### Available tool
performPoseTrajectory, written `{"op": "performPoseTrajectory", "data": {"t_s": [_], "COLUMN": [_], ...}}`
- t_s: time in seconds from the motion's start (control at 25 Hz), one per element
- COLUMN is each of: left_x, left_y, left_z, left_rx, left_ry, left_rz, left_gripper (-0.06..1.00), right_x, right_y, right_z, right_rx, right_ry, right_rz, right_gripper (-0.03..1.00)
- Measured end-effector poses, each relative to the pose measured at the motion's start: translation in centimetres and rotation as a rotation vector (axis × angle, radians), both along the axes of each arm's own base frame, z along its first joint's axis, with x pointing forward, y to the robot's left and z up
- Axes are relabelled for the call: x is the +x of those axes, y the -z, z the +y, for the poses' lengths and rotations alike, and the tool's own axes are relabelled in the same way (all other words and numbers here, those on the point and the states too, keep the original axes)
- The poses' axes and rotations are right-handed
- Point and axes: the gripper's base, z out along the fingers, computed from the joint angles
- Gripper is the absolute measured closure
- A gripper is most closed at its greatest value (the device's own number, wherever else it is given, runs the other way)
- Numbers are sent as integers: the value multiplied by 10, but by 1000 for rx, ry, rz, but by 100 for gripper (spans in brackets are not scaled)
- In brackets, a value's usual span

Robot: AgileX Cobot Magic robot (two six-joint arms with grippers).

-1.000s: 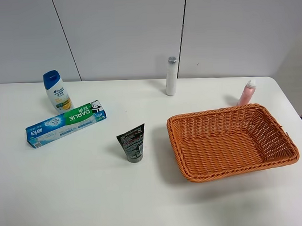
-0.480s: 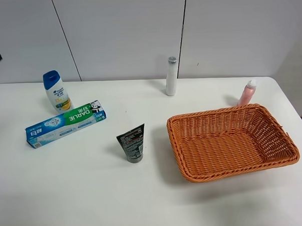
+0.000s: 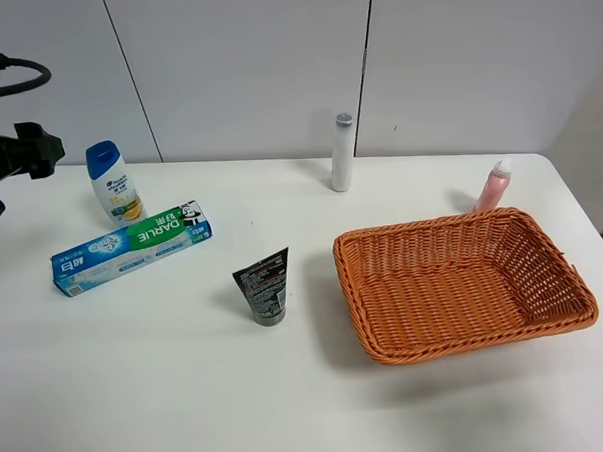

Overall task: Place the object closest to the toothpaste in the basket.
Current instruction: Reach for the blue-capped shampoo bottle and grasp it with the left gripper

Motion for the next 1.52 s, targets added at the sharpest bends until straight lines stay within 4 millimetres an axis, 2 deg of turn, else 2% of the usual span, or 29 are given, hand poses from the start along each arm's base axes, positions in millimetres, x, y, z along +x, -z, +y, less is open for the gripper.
{"op": "performPoseTrajectory", "data": {"t_s": [0.36,0.68,0.8,1.12,1.2,1.4,1.52], "left_x": [24,40,44,48,48,49,49], "left_y": [38,64,66,59,58,57,56], "left_z": [-1,-15,-16,-17,-17,-19,-18], "left_rx": [78,145,108,-199,-185,56,67], "left_ry": [54,157,145,-4,9,149,146], "left_rz": [77,78,42,-36,-50,-72,-83], "left_gripper": [-5,-5,-5,-5,-5,-5,-5], "right_x": [0,0,0,0,0,0,0], "right_y": [0,0,0,0,0,0,0], "right_z": [0,0,0,0,0,0,0], "right_rx": [0,0,0,0,0,0,0], "right_ry": [0,0,0,0,0,0,0], "right_rz": [-2,-3,-3,-3,-3,-3,-3], "right_gripper": [-3,-3,-3,-3,-3,-3,-3]}}
